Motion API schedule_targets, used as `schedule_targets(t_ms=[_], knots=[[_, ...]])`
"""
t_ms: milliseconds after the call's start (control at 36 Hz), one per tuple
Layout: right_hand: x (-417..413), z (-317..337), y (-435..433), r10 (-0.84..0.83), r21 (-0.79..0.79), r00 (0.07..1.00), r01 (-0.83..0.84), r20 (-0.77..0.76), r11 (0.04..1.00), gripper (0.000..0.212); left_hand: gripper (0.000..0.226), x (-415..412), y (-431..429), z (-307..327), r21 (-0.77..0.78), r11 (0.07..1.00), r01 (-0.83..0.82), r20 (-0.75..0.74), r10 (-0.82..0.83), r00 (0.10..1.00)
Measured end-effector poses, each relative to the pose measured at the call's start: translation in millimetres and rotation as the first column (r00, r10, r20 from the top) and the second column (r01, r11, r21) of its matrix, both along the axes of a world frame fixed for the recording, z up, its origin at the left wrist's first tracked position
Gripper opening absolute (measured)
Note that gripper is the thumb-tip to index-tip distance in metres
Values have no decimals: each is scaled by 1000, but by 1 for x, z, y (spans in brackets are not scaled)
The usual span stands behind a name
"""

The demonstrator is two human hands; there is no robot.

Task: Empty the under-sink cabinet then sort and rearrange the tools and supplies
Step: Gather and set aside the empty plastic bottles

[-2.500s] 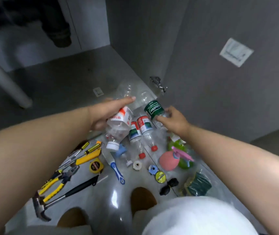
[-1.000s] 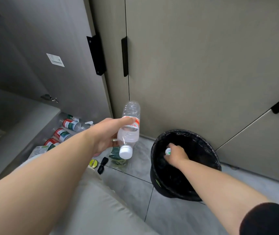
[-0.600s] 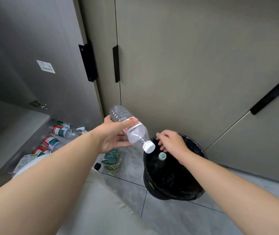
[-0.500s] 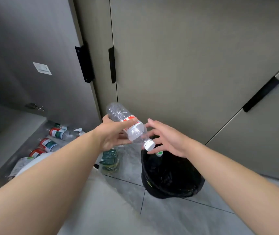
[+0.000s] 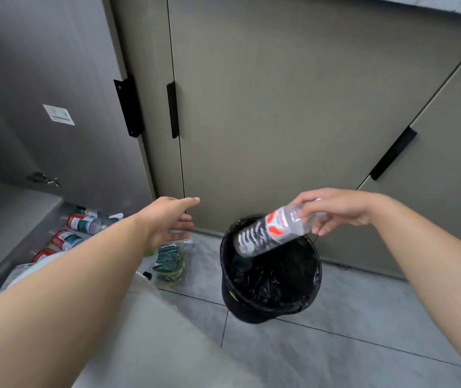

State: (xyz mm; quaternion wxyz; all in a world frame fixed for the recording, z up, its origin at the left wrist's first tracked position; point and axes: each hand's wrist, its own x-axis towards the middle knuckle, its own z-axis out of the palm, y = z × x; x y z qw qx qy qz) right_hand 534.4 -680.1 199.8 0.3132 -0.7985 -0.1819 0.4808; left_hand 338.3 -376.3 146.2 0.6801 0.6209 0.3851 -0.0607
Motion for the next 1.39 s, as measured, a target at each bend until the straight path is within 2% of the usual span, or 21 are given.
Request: schedule_targets(t_ms=[139, 194, 278, 333, 444, 556, 667, 833, 917, 972, 1056, 1167, 1278, 1389], knots=[[2, -31, 7, 125, -354, 979, -60, 164, 933, 31, 48, 0, -2, -3, 72, 996, 43, -32, -41, 999], [-6, -62, 18, 170, -422, 958, -60, 229, 905, 35, 43, -1, -2, -6, 110, 992, 66, -42, -62, 997], [-20, -114, 33, 234, -450, 870, -16, 434, 893, 41, 34, -2, 0, -12, 178, 979, 103, -66, -92, 994], [-31, -143, 37, 216, -424, 828, 29, 518, 905, 44, 28, -3, 2, -16, 230, 966, 119, -78, -104, 992], [-43, -188, 42, 169, -392, 805, 84, 569, 916, 43, 17, -7, 2, -22, 387, 900, 200, -142, -156, 978], [-47, -210, 44, 145, -364, 770, 120, 621, 924, 38, 11, -9, -3, -23, 544, 756, 364, -232, -281, 931], [-47, -218, 43, 85, -315, 755, 166, 650, 934, 51, 9, -9, -4, -22, 605, 647, 464, -298, -356, 886], [-42, -207, 44, 84, -283, 763, 132, 641, 950, 47, 6, -8, -2, -15, 630, 630, 455, -267, -374, 888], [-42, -191, 50, 92, -278, 695, 160, 713, 947, 40, 10, -8, 7, -2, 638, 638, 431, -234, -373, 898], [-43, -176, 61, 41, -181, 627, 162, 778, 970, 32, 12, -12, 21, 11, 627, 651, 428, -232, -368, 900], [-50, -151, 90, -70, 62, 548, 33, 834, 998, 22, 14, -24, 52, 29, 601, 657, 456, -267, -372, 889], [-72, -120, 158, -107, 291, 565, -245, 818, 925, 24, 17, -58, 109, 38, 613, 672, 415, -299, -289, 909], [-103, -105, 235, -18, 350, 639, -396, 769, 849, 27, 15, -107, 168, 25, 631, 707, 318, -315, -141, 938], [-133, -109, 309, 166, 314, 711, -492, 684, 812, 26, 18, -157, 217, -9, 601, 755, 262, -375, -23, 927]])
